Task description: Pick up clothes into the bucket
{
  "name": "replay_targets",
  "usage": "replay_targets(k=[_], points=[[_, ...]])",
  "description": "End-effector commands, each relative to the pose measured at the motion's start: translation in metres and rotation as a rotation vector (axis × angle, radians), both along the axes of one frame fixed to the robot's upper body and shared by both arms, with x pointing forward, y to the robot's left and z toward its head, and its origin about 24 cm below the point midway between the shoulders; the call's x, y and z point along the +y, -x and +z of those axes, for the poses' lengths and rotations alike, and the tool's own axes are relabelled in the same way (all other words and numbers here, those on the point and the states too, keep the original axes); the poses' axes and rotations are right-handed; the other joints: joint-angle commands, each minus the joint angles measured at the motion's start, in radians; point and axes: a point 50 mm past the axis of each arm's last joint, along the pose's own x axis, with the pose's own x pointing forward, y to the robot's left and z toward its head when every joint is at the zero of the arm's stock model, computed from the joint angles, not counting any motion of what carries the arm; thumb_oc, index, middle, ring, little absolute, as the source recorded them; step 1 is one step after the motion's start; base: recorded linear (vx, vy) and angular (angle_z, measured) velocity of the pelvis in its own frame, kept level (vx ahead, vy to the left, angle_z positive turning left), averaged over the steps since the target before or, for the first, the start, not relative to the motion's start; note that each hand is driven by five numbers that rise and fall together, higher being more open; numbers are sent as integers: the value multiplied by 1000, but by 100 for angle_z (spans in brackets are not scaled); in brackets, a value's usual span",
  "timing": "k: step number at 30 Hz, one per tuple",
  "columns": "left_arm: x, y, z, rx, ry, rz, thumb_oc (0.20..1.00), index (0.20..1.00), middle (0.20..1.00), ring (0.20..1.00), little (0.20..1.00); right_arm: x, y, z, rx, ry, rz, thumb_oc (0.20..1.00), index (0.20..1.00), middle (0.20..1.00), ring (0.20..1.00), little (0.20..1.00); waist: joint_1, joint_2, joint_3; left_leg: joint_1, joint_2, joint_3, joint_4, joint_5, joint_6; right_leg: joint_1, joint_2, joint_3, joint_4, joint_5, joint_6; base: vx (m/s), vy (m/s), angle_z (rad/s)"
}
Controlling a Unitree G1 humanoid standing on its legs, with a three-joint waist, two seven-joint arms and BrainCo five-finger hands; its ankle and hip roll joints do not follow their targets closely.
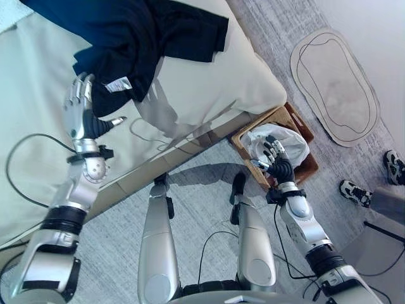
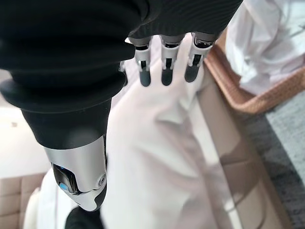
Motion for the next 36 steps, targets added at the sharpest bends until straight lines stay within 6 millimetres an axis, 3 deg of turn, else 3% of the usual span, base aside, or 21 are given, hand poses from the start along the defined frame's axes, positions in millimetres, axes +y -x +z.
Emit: replay_targets(k=[1, 9, 15, 23, 27, 28, 29, 30, 36], points=[[11, -1, 35, -110, -143, 107, 1000, 1000, 1000, 1000, 1000, -6, 4, 23, -138, 4, -21, 1000, 1000, 1000, 1000, 1000, -12, -39, -14, -32, -30, 25, 151, -142, 35, -63, -8, -19, -59, 128, -5, -14, 5, 12], [28, 3, 69, -168, -311, 249, 1000, 1000, 1000, 1000, 1000, -8, 6, 25, -153, 1, -4, 1000, 1000, 1000, 1000, 1000, -31, -46, -14, -82, -32, 23, 158, -145, 38, -111, -4, -16, -65, 140, 0, -3, 1, 2], [29, 1, 94, -181, -376, 258, 1000, 1000, 1000, 1000, 1000, -8, 5, 29, -168, 6, 17, 1000, 1000, 1000, 1000, 1000, -49, -48, -14, -120, -32, 21, 172, -146, 40, -143, 0, -15, -68, 148, 2, 0, 0, 0], [26, -8, 93, -142, -385, 251, 1000, 1000, 1000, 1000, 1000, -6, 3, 37, -204, 9, 22, 1000, 1000, 1000, 1000, 1000, -61, -53, -14, -162, -35, 21, 178, -144, 45, -193, 3, -6, -65, 157, 3, 0, 0, 0], [35, -12, 90, -79, -386, 294, 1000, 1000, 1000, 1000, 1000, -5, 3, 45, -237, 15, 30, 1000, 1000, 1000, 1000, 1000, -73, -60, -14, -203, -33, 24, 188, -140, 47, -231, 5, 0, -62, 165, 5, 16, 2, -3], [35, -13, 91, -62, -399, 298, 1000, 1000, 1000, 1000, 1000, -5, 4, 47, -245, 20, 34, 1000, 1000, 1000, 1000, 1000, -73, -56, -14, -194, -26, 15, 196, -175, 42, -226, 15, 6, -53, 141, 15, 2, 14, -11], [38, -13, 94, -49, -413, 311, 1000, 1000, 1000, 1000, 1000, -7, 5, 50, -260, 22, 34, 1000, 1000, 1000, 1000, 1000, -81, -61, -14, -233, -30, 23, 208, -147, 50, -262, 8, 4, -52, 166, 6, 72, 4, -9], [38, -13, 95, -48, -414, 311, 1000, 1000, 1000, 1000, 1000, -7, 4, 50, -258, 21, 34, 1000, 1000, 1000, 1000, 1000, -76, -57, -14, -217, -24, 14, 212, -179, 43, -249, 17, 9, -45, 142, 15, 3, 33, -7], [49, -16, 95, 67, -451, 370, 1000, 1000, 1000, 1000, 1000, -13, 6, 55, -275, 16, 27, 1000, 1000, 1000, 1000, 1000, -87, -58, -14, -274, -19, 11, 257, -192, 49, -308, 19, 20, -15, 142, 17, 15, 12, -3]])
